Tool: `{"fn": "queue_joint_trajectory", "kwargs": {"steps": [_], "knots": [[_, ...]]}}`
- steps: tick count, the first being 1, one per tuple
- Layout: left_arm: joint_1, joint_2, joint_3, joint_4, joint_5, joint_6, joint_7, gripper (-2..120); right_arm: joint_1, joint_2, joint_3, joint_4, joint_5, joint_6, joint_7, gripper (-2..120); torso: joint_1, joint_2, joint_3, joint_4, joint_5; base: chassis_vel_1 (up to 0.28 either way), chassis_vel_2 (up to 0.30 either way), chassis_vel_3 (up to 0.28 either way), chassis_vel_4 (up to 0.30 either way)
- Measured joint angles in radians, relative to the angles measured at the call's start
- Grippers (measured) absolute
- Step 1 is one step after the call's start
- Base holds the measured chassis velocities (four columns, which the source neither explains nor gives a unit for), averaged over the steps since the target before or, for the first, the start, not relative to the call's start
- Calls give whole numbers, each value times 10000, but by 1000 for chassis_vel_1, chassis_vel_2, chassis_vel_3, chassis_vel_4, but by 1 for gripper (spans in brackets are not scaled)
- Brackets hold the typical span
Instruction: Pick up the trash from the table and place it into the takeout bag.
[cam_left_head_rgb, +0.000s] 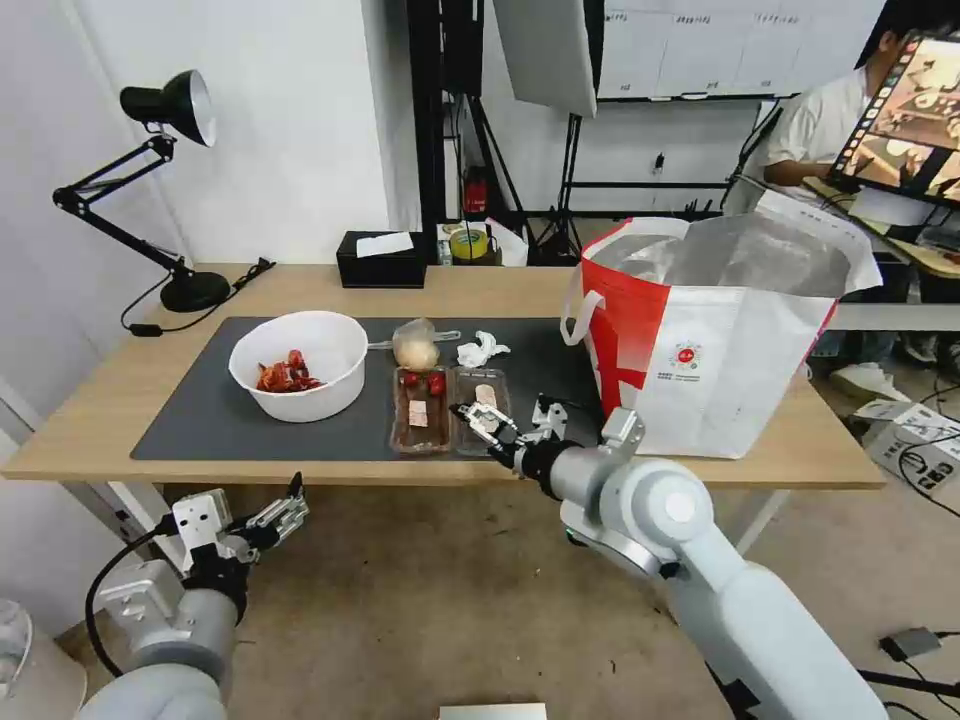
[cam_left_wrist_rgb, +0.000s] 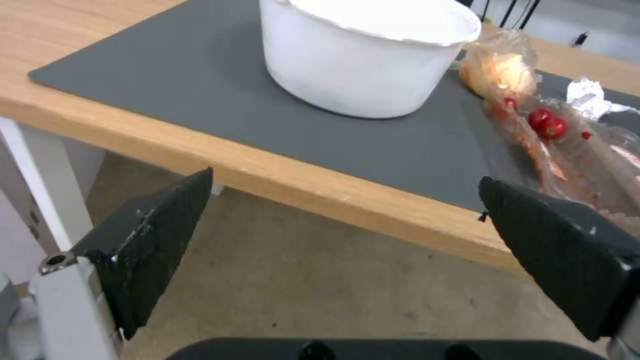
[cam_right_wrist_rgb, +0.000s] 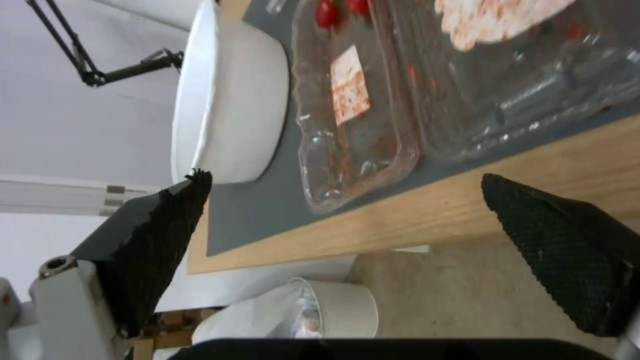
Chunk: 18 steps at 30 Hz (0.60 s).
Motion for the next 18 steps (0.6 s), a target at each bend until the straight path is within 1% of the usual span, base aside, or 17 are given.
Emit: {"fn": "queue_joint_trajectory", "kwargs": {"steps": [7, 10, 18], "knots": [[93, -57, -112, -22, 17, 0, 0, 100, 154, 412, -173, -325, -46, 107, 196, 100, 0, 0, 0, 1, 0, 0, 0, 0, 0], [109, -102, -116, -23, 39, -1, -1, 100, 207, 621, -140, -456, -61, 175, 437, 100, 0, 0, 0, 1, 0, 0, 0, 0, 0], [138, -140, -115, -62, 57, 0, -8, 100, 120, 731, 4, -483, -63, 238, 521, 100, 0, 0, 0, 0, 1, 0, 0, 0, 0]]}}
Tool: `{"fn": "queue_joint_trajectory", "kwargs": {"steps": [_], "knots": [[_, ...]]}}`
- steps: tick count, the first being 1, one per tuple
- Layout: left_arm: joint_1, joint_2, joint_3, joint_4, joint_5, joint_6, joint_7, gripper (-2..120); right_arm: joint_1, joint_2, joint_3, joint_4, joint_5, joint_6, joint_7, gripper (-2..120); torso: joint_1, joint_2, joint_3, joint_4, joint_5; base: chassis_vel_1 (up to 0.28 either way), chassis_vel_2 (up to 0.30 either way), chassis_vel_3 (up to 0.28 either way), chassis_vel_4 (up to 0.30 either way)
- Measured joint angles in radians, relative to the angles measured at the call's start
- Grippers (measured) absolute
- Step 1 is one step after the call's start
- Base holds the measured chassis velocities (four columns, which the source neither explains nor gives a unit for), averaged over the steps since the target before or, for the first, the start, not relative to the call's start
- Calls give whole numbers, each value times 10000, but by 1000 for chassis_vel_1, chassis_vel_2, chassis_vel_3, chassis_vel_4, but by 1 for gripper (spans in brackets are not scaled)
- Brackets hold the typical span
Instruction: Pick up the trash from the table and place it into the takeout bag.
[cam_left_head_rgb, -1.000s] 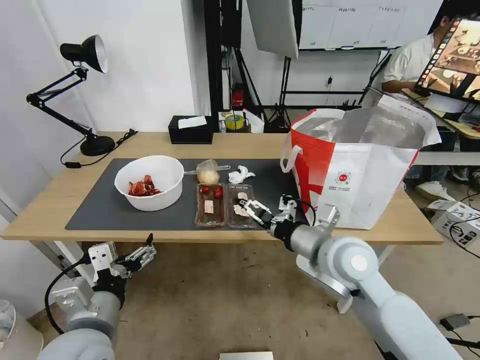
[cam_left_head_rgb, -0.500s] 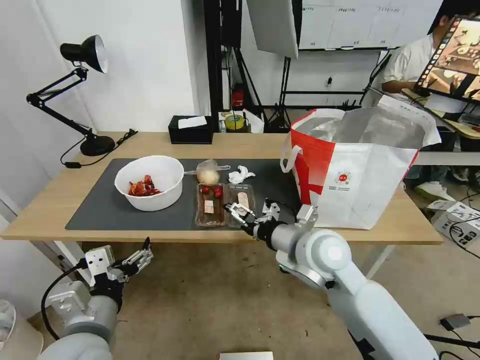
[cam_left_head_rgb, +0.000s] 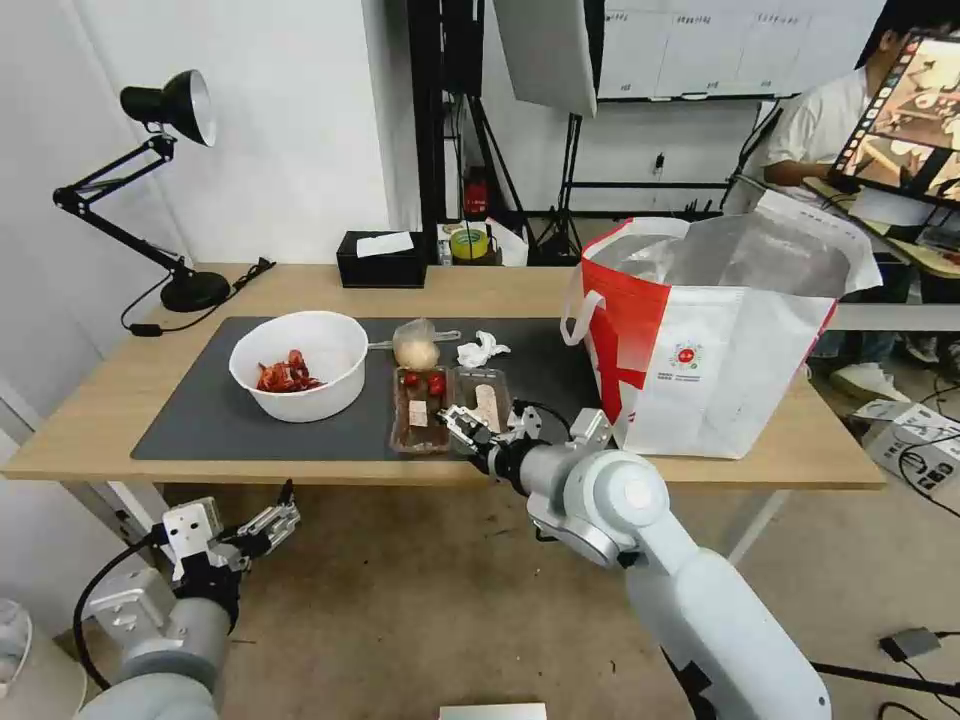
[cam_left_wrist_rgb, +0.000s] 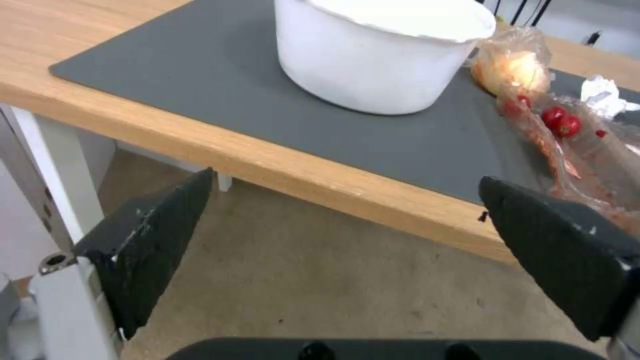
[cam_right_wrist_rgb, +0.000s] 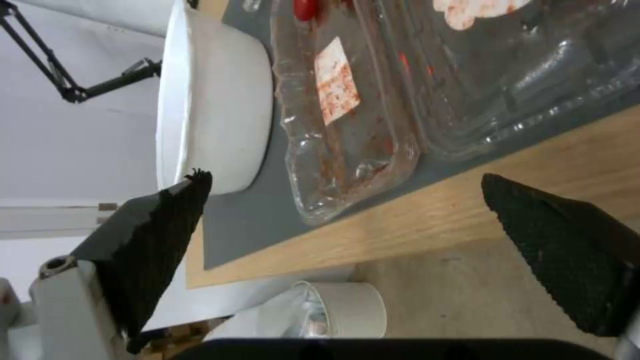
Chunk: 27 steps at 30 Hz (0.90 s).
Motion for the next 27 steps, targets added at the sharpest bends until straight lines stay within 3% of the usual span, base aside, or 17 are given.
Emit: {"fn": "queue_joint_trajectory", "kwargs": {"steps": [27], "knots": [[274, 20, -107, -207, 5, -1, -16, 100, -290, 611, 518, -266, 0, 7, 363, 100, 0, 0, 0, 0, 0, 0, 0, 0, 0]]}}
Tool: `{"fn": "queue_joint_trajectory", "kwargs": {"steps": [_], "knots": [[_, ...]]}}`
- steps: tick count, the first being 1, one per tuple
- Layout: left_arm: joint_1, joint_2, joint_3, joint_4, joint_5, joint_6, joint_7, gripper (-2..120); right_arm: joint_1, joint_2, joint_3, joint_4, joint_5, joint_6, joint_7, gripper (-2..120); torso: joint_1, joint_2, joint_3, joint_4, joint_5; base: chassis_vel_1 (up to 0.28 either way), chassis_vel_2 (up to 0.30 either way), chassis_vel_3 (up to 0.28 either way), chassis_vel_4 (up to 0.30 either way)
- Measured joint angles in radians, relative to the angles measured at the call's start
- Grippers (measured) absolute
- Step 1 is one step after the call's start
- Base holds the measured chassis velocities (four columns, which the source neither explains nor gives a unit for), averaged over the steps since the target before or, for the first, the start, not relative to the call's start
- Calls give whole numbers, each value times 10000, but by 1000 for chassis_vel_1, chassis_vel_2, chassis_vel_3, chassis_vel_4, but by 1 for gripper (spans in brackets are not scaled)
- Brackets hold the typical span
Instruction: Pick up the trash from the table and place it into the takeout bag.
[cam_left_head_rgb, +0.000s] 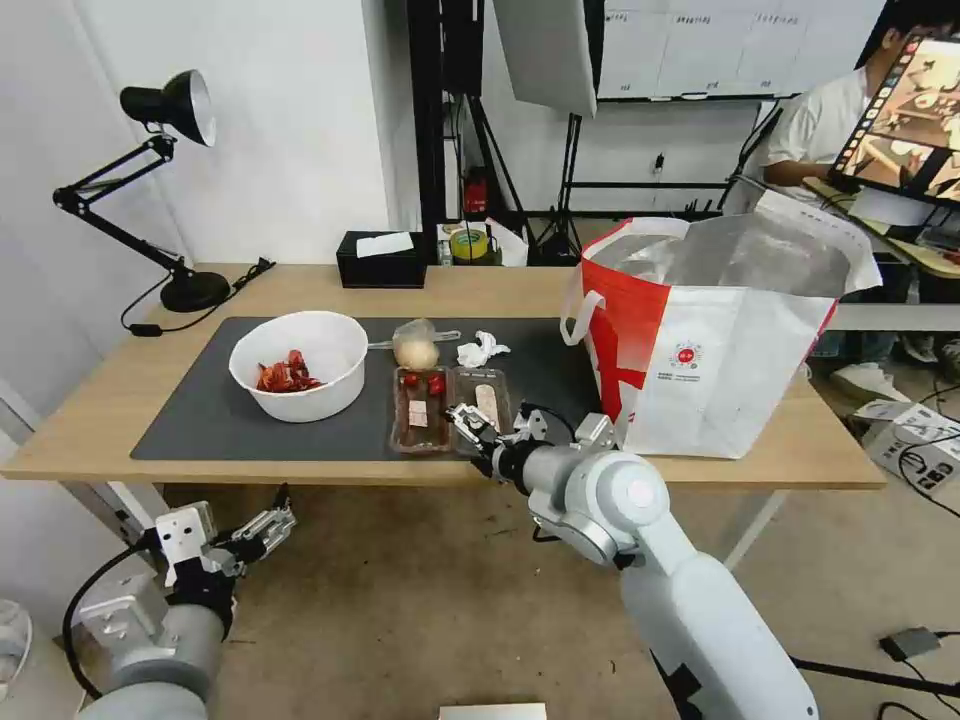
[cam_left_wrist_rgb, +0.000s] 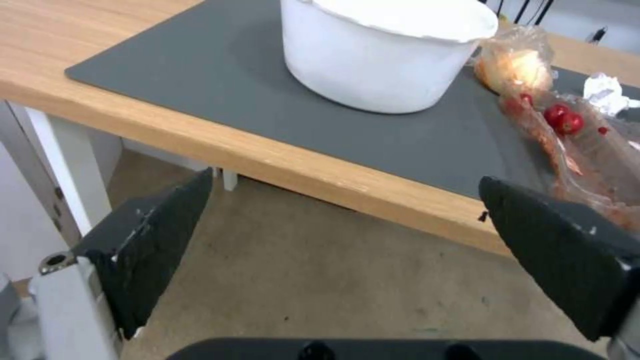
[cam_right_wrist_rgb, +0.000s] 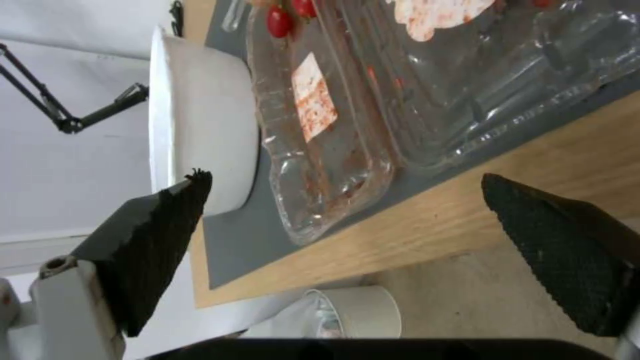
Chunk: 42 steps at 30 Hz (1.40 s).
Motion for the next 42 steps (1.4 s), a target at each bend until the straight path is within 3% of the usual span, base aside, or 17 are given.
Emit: {"fn": "queue_joint_trajectory", "kwargs": {"steps": [42], "knots": [[55, 59, -74, -20, -23, -23, -8, 100, 87, 750, 124, -645, -88, -40, 14, 100, 0, 0, 0, 0, 0, 0, 0, 0, 0]]}}
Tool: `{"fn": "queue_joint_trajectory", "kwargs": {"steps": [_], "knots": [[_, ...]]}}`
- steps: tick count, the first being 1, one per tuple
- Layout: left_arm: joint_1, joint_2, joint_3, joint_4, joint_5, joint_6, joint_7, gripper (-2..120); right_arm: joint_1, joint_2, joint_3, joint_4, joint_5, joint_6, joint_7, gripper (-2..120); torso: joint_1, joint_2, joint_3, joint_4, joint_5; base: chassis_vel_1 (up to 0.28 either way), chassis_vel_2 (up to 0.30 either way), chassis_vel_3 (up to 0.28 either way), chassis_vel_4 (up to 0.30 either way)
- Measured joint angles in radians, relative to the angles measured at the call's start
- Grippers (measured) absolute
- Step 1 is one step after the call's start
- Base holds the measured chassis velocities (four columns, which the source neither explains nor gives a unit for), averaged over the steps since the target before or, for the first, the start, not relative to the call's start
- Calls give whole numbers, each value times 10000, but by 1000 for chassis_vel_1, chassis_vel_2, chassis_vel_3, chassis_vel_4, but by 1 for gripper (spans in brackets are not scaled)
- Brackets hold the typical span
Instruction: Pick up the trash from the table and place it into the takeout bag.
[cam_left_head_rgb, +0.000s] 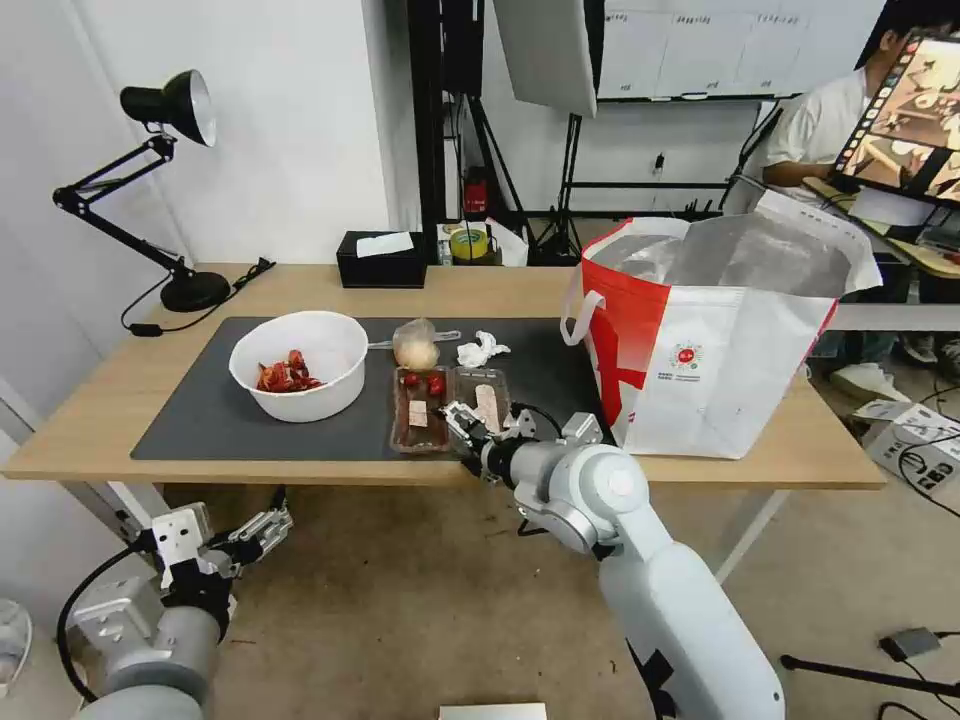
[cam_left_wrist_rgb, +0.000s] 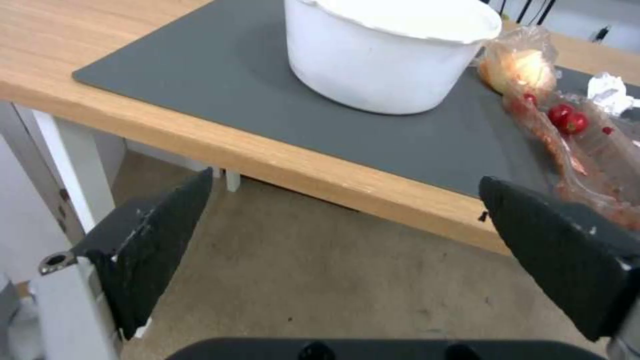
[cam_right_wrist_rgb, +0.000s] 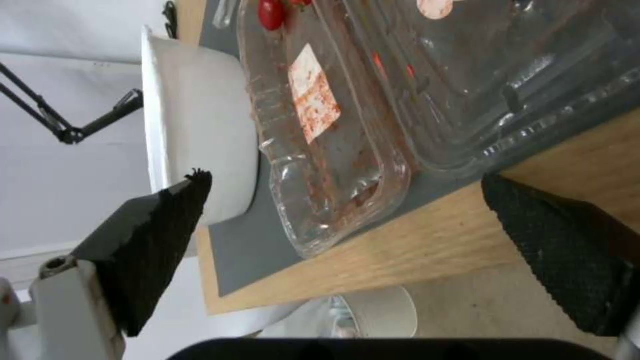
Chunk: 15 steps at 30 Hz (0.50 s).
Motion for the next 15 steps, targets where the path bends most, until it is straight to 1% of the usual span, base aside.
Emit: {"fn": "queue_joint_trajectory", "kwargs": {"steps": [15], "knots": [[-23, -14, 27, 16, -6, 0, 4, 100, 0, 98, 107, -105, -18, -2, -41, 100, 0, 1, 0, -1, 0, 0, 0, 0, 0]]}}
